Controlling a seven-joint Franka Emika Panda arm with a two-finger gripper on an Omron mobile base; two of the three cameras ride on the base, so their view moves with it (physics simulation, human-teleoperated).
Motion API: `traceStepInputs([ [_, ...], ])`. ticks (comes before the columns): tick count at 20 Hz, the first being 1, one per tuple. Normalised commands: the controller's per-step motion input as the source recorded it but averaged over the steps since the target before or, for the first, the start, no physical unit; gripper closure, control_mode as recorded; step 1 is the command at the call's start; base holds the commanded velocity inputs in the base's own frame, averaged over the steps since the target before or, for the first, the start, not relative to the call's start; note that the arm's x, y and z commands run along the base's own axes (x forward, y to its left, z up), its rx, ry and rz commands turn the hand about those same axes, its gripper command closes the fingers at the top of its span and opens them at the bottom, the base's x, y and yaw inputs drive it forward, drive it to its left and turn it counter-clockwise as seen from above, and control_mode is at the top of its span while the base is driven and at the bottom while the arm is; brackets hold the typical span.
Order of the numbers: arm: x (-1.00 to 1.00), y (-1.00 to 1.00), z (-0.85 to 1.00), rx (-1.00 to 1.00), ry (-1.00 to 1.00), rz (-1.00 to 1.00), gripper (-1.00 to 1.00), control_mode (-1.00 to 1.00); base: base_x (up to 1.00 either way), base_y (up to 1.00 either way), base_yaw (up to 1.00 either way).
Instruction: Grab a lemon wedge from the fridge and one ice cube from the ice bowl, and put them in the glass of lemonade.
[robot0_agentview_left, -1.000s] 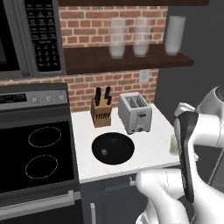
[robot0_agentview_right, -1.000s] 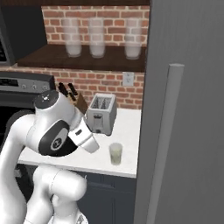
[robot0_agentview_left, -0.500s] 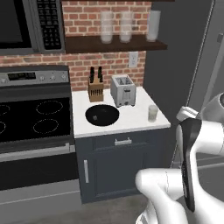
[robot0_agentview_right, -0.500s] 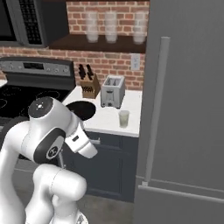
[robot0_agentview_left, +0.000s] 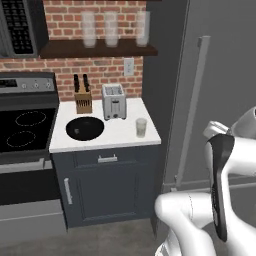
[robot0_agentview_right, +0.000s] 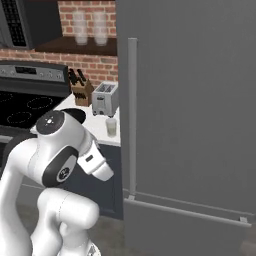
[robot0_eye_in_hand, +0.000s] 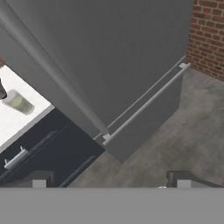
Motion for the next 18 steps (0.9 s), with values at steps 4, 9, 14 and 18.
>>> traceStepInputs([
  [4, 0.00, 0.00, 0.00, 0.00, 0.00, 0.00, -1.00, 1.00, 0.01, -0.15, 0.05],
  [9, 0.00, 0.00, 0.00, 0.00, 0.00, 0.00, -1.00, 1.00, -0.39, -0.02, 0.05],
  [14, 0.00, 0.00, 0.00, 0.00, 0.00, 0.00, -1.00, 1.00, -0.71, -0.30, 0.00],
  [18, 0.00, 0.00, 0.00, 0.00, 0.00, 0.00, -1.00, 1.00, -0.24, -0.22, 0.00],
])
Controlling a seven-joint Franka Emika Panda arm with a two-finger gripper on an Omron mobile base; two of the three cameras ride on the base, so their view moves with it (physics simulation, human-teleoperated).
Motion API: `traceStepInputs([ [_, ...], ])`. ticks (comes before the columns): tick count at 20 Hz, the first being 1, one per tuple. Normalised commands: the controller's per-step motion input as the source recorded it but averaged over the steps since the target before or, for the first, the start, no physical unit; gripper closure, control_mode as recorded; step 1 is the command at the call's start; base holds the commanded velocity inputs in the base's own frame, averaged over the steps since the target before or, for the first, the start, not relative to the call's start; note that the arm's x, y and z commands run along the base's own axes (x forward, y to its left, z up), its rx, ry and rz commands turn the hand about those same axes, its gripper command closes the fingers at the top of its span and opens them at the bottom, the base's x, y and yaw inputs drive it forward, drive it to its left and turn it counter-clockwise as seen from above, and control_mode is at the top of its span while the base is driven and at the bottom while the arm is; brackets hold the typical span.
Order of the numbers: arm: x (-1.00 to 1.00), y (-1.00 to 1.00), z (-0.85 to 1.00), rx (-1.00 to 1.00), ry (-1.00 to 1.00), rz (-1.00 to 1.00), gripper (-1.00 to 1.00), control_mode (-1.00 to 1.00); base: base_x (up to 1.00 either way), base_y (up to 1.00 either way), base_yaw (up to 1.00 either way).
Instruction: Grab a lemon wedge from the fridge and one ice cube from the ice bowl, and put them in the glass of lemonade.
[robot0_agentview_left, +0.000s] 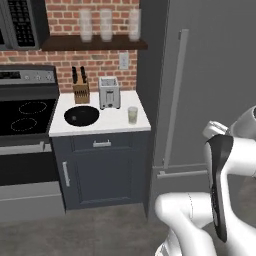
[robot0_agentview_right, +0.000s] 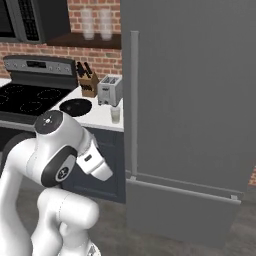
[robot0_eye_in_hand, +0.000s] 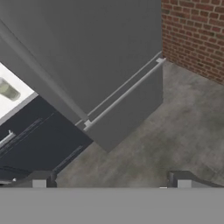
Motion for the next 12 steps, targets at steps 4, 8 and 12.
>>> traceStepInputs([
  [4, 0.00, 0.00, 0.00, 0.00, 0.00, 0.00, -1.00, 1.00, 0.00, -0.41, 0.00],
  [8, 0.00, 0.00, 0.00, 0.00, 0.00, 0.00, -1.00, 1.00, -0.03, -0.05, 0.00],
  [12, 0.00, 0.00, 0.00, 0.00, 0.00, 0.00, -1.00, 1.00, -0.41, -0.27, 0.00],
])
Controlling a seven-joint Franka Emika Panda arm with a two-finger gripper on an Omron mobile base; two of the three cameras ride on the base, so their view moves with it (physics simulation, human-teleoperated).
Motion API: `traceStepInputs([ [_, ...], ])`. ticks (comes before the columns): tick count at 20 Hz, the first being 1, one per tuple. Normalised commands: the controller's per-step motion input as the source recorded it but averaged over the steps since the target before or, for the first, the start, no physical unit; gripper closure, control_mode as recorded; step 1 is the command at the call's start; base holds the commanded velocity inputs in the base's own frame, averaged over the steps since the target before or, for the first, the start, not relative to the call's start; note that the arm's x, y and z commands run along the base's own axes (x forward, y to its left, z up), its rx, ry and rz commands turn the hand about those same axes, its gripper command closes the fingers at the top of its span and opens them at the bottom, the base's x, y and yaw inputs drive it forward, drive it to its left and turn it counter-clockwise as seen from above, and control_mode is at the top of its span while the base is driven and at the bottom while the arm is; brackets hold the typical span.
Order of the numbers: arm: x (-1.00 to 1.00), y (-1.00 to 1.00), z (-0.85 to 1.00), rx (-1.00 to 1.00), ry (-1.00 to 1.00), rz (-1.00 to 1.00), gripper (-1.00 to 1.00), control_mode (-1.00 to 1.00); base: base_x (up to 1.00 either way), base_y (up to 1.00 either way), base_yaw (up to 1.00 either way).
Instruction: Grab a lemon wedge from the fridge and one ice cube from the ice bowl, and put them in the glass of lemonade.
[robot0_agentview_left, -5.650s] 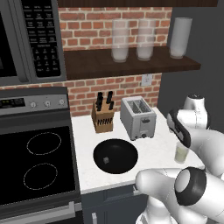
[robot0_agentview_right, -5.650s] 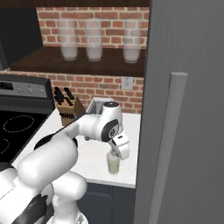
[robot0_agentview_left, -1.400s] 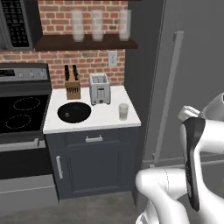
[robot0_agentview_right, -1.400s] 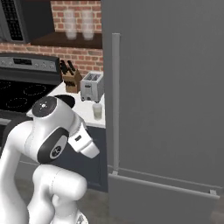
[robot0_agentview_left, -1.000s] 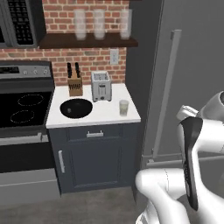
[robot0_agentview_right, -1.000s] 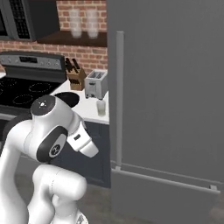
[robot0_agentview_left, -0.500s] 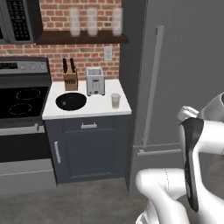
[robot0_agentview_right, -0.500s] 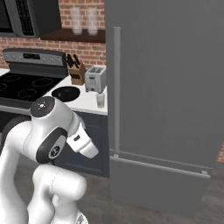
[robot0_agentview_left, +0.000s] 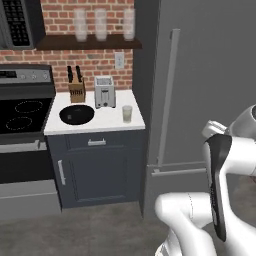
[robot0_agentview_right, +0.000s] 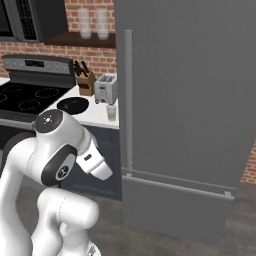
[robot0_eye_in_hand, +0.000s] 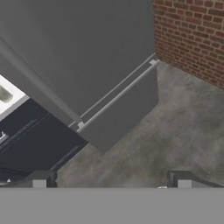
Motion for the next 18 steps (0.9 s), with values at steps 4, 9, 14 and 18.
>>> traceStepInputs([
  [4, 0.00, 0.00, 0.00, 0.00, 0.00, 0.00, -1.00, 1.00, -0.44, -0.13, 0.00],
  [9, 0.00, 0.00, 0.00, 0.00, 0.00, 0.00, -1.00, 1.00, -0.35, -0.18, 0.00],
  [14, 0.00, 0.00, 0.00, 0.00, 0.00, 0.00, -1.00, 1.00, -0.20, -0.38, 0.00],
  [18, 0.00, 0.00, 0.00, 0.00, 0.00, 0.00, -1.00, 1.00, 0.00, -0.03, 0.00],
])
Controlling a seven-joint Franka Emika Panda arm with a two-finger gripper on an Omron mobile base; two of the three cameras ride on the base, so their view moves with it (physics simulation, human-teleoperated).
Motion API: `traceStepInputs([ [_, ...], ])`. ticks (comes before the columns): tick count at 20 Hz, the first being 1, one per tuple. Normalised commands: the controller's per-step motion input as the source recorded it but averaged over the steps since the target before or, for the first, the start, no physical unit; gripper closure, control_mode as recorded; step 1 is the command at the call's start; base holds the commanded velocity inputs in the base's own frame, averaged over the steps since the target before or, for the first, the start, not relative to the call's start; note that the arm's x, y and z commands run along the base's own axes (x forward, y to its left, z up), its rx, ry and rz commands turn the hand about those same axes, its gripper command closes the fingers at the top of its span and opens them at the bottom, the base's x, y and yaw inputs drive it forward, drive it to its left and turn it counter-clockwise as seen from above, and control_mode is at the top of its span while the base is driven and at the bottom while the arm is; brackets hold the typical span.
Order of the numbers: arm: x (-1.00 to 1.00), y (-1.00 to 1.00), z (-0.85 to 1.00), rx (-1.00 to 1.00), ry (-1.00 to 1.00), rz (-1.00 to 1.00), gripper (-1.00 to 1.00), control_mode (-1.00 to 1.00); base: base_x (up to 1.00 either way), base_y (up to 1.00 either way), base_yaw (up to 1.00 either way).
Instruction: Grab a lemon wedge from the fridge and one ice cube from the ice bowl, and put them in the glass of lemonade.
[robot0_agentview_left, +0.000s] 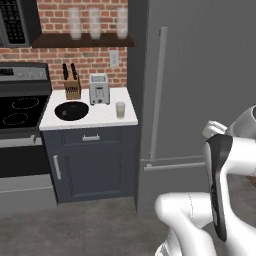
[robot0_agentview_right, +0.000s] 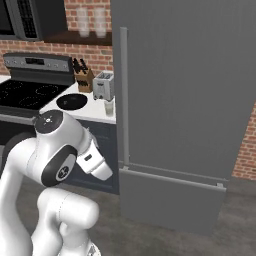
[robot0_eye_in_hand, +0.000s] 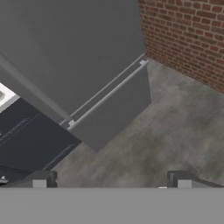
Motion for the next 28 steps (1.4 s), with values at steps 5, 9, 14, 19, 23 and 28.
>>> traceStepInputs([
  [5, -0.03, 0.00, 0.00, 0.00, -0.01, 0.00, -1.00, -1.00, 0.00, 0.00, 0.00],
  [9, -0.24, 0.01, 0.08, 0.00, -0.14, 0.00, -1.00, -1.00, 0.00, 0.00, 0.00],
  [14, 0.09, 0.37, 0.27, -0.08, -0.28, 0.25, -1.00, -1.00, 0.00, 0.00, 0.00],
  [19, 0.77, 0.37, 0.48, -0.15, -0.09, 0.19, -1.00, -1.00, 0.00, 0.00, 0.00],
  [23, 1.00, 0.52, 0.35, -0.24, 0.12, -0.02, -1.00, -1.00, 0.00, 0.00, 0.00],
  [28, 0.80, 0.23, 0.04, -0.10, 0.17, -0.02, -1.00, -1.00, 0.00, 0.00, 0.00],
])
